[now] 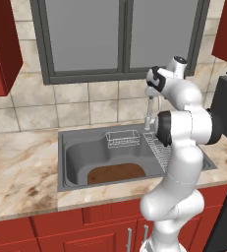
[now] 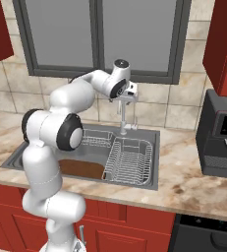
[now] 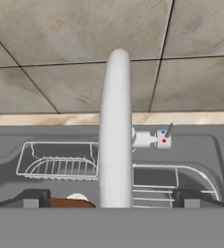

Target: Turn on the sink faucet with hot water and rinse the cutting board for ten seconds, then turn off the faucet. Push the cutting board to reach the water if necessary.

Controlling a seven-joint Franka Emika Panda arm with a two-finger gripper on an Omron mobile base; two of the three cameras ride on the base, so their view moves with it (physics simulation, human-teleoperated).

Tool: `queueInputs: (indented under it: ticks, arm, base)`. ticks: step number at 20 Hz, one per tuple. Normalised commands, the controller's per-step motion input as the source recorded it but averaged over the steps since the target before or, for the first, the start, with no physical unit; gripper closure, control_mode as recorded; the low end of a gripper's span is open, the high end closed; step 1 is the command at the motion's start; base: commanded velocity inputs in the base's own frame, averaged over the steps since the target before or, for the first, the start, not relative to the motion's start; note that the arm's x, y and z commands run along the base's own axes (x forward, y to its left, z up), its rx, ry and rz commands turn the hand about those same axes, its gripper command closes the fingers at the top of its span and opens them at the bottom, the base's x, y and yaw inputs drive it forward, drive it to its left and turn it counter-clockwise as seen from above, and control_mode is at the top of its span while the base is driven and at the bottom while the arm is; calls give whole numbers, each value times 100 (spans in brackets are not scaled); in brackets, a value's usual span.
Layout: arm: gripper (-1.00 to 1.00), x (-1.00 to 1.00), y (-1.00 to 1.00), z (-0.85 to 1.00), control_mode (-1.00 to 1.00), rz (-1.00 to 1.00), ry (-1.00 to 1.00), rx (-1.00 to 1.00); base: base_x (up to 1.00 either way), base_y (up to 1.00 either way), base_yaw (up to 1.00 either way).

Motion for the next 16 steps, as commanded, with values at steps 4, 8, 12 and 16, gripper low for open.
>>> queueInputs:
  ticks: [4, 8, 12, 16]
  arm:
    - [-100, 16, -7, -5, -100, 0, 0, 1]
    - [-100, 14, -3, -6, -100, 0, 0, 0]
    - [-100, 0, 0, -3, -100, 0, 0, 0]
    - [-100, 0, 5, 0, -100, 0, 0, 0]
  base:
    - [0, 0, 0]
    - [0, 0, 0]
    - [0, 0, 0]
    - [0, 0, 0]
